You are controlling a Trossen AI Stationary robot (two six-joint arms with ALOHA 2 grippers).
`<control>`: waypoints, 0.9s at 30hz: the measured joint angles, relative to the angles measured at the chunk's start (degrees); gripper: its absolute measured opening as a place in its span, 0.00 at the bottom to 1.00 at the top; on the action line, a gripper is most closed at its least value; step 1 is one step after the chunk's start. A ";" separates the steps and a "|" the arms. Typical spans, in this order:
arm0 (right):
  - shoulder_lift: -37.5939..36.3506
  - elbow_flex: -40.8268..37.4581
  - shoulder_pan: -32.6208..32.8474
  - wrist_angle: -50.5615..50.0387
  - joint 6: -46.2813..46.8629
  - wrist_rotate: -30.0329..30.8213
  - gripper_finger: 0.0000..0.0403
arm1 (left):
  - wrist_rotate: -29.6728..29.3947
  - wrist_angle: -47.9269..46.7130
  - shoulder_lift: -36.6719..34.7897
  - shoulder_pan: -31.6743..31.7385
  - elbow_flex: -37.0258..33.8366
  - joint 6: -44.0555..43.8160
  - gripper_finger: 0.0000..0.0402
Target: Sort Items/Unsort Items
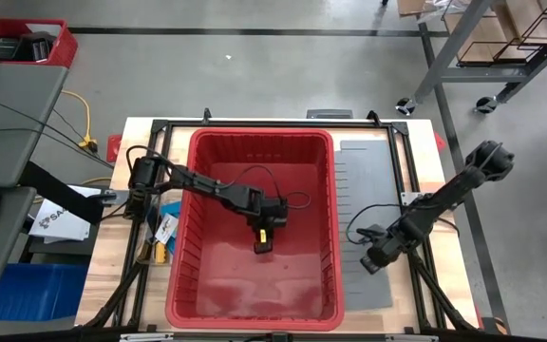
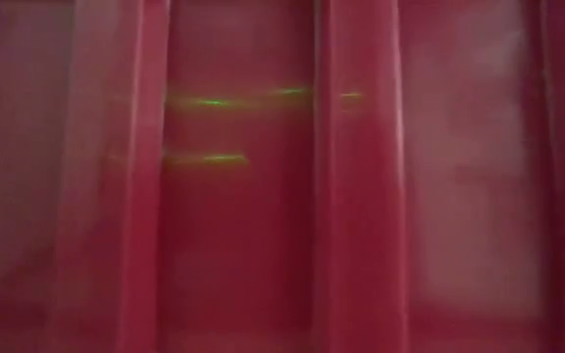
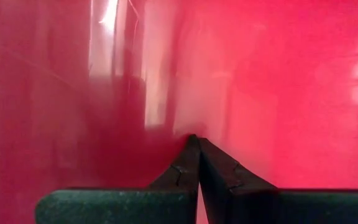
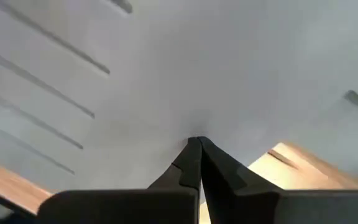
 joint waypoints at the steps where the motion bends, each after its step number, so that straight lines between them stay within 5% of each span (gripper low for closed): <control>1: -0.28 0.00 -0.02 -1.64 -0.59 -1.33 0.00 | 0.99 -0.08 -0.02 0.05 0.00 0.02 0.00; 7: -2.23 0.09 0.00 -3.77 -2.14 -3.16 0.00 | 1.31 -1.79 -1.61 -0.02 0.42 1.13 0.00; 18: -9.43 7.85 0.15 -12.27 0.35 6.69 0.00 | -4.80 6.79 -0.49 -1.45 -1.11 -9.12 0.00; 27: -9.42 7.52 6.72 -19.41 10.73 2.59 0.01 | -6.12 11.01 -0.15 -2.79 -1.11 -12.10 0.00</control>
